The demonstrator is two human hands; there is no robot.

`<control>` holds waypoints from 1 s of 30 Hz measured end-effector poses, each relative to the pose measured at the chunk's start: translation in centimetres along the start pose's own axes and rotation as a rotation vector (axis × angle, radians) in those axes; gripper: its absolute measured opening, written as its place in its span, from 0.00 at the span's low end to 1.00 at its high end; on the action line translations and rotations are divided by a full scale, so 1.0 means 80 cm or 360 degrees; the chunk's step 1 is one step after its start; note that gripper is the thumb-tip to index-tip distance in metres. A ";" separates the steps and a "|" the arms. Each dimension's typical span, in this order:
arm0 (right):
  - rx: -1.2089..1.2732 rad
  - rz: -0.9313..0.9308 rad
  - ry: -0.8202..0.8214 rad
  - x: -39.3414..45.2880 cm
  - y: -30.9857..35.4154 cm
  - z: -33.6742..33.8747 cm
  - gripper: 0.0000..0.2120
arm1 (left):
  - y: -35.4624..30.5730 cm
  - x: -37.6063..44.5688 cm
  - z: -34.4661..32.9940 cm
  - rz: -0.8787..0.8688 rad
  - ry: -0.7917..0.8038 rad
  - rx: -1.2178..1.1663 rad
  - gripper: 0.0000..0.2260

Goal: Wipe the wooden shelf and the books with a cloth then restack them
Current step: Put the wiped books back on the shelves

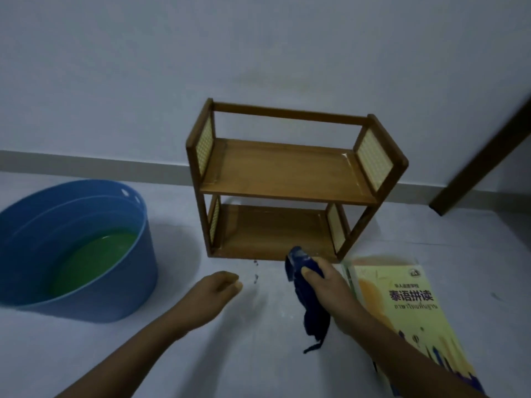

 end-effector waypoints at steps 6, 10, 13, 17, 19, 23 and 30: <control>0.0522 -0.0078 0.0296 -0.006 0.039 -0.073 0.04 | -0.051 -0.003 -0.057 0.0054 0.0431 -0.1402 0.21; 0.0392 0.0010 0.0318 -0.012 0.054 -0.075 0.05 | -0.060 -0.005 -0.045 0.0017 0.0240 -0.1607 0.18; 0.0339 0.0026 0.0310 -0.015 0.052 -0.064 0.06 | -0.051 -0.007 -0.038 0.0044 0.0048 -0.1614 0.21; 0.0381 0.0010 0.0373 -0.017 0.041 -0.058 0.09 | -0.044 -0.007 -0.051 0.0163 0.0197 -0.1667 0.35; 0.0417 -0.0009 0.0423 -0.016 0.034 -0.061 0.09 | -0.048 -0.007 -0.066 0.0158 0.0457 -0.1558 0.31; 0.0423 -0.0082 0.0451 -0.008 0.015 -0.065 0.07 | -0.030 0.004 -0.088 0.0007 0.0579 -0.1538 0.27; 0.0228 -0.0374 0.0413 0.018 -0.061 -0.091 0.06 | 0.049 0.033 -0.109 0.0156 0.0445 -0.1087 0.39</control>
Point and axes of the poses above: each hand's wrist, its own x-axis towards the middle knuckle, its own z-axis out of the back of the hand, y = z × x, the point moved 7 cm from there along x, towards the middle knuckle, and after that the axes turned 12 degrees about y, right-handed, at the moved point
